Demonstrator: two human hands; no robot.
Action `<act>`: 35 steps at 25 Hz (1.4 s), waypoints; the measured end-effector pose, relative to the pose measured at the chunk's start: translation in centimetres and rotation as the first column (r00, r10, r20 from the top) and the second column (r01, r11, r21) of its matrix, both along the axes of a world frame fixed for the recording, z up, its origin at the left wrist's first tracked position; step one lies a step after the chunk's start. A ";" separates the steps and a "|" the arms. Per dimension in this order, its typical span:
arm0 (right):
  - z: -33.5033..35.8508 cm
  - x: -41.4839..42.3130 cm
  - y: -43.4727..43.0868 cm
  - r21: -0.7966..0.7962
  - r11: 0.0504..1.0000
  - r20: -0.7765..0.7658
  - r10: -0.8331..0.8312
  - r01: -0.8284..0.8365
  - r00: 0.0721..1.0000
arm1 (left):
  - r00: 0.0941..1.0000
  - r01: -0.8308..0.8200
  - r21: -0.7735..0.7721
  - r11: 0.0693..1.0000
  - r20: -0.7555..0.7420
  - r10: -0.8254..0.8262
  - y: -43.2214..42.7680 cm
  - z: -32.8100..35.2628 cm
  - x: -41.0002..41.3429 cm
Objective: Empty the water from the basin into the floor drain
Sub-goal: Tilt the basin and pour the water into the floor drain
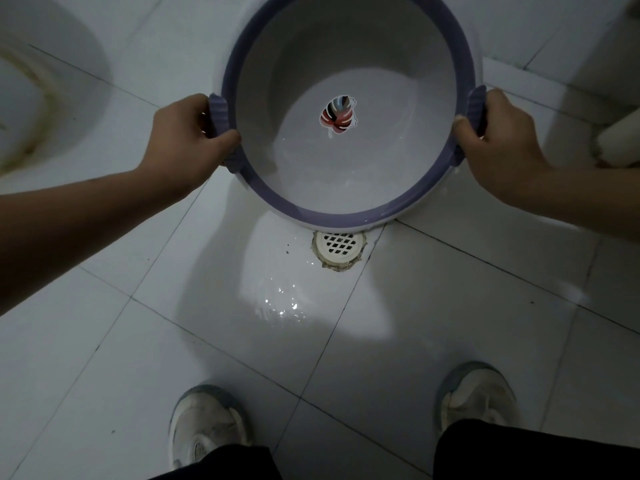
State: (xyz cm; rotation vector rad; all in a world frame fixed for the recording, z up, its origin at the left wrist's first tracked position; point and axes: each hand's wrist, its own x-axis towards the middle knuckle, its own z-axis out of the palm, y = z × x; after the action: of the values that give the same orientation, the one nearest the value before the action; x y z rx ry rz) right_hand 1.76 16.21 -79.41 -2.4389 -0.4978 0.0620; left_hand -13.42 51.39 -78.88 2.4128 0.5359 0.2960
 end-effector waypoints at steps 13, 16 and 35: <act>-0.6 -0.9 -0.7 -0.027 0.998 0.129 0.052 -0.049 0.990 | 0.998 0.065 0.021 0.998 0.005 -0.066 -0.3 0.0 -1.1; -0.8 -0.9 -0.7 -0.021 0.999 0.132 0.052 -0.050 0.990 | 0.997 0.080 0.030 0.996 0.011 -0.080 -0.1 -0.1 -1.3; -0.1 -2.2 -1.2 0.034 0.998 0.071 0.049 -0.051 0.996 | 0.972 0.219 0.129 0.967 0.061 -0.228 0.0 0.1 -4.2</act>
State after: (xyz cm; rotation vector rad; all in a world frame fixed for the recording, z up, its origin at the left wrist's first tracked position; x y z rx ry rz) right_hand -0.39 15.00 -79.46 -2.4003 -0.5864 -0.0116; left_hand -17.63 51.42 -78.78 2.5396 0.2137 0.3275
